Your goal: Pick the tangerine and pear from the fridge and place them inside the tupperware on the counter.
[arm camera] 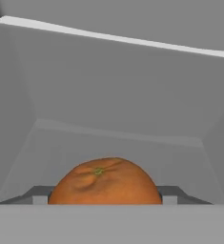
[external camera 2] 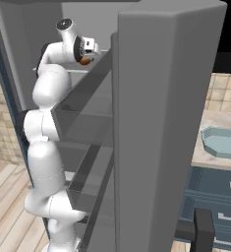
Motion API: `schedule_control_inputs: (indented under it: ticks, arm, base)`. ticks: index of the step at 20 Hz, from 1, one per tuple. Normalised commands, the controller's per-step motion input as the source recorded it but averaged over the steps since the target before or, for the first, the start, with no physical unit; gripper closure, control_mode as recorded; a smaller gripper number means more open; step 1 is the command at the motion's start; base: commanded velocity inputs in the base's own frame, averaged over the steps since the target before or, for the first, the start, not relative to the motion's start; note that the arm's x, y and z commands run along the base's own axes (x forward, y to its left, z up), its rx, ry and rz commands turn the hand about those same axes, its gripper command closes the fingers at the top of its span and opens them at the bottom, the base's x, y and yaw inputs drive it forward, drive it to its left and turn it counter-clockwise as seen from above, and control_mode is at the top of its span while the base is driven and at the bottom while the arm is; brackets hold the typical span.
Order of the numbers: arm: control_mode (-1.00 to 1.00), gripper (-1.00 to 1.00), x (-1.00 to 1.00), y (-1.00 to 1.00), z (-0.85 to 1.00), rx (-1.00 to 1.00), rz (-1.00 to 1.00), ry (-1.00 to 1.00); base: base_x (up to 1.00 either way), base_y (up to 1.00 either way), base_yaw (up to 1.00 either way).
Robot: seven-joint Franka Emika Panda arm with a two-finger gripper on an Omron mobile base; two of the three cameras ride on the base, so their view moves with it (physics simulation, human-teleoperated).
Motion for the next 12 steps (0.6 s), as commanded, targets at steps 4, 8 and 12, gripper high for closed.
schedule_control_inputs:
  ticks: [4,8,12]
  arm:
    - [-1.0,1.0,-1.0,0.0,-0.06,0.0,0.0,0.0]
    - [-1.0,1.0,-1.0,0.0,0.0,0.0,0.0,0.0]
    - [-1.0,1.0,-1.0,-0.07,0.0,0.02,-0.02,0.0]
  base:
    - [0.0,0.0,0.0]
    - [0.0,0.0,0.0]
    - [0.0,0.0,0.0]
